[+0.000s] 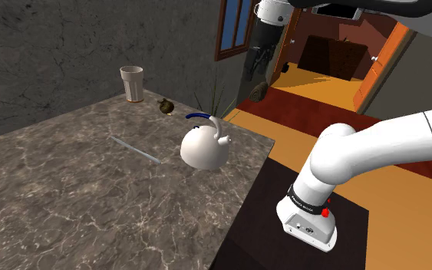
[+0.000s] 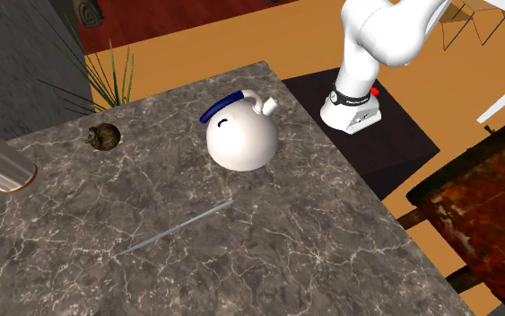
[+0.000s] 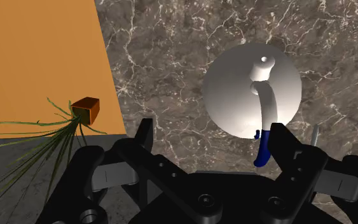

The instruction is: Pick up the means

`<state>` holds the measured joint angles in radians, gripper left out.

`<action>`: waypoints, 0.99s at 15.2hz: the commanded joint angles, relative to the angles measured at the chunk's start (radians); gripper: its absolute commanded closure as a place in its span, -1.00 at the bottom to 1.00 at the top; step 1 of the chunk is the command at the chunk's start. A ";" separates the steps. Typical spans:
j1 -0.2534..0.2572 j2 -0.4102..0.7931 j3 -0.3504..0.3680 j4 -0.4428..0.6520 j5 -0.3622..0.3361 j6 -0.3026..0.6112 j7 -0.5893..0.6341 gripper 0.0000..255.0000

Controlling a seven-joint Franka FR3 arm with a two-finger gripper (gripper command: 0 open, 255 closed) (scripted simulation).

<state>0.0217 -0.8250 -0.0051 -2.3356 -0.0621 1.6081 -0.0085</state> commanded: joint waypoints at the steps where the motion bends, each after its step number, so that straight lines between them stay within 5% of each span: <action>1: 0.000 0.000 0.000 0.000 0.000 0.000 0.000 -1.00; 15: 0.063 0.414 0.144 0.057 0.076 0.296 0.145 -1.00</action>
<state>0.0804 -0.4464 0.1272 -2.2900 0.0107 1.8837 0.1233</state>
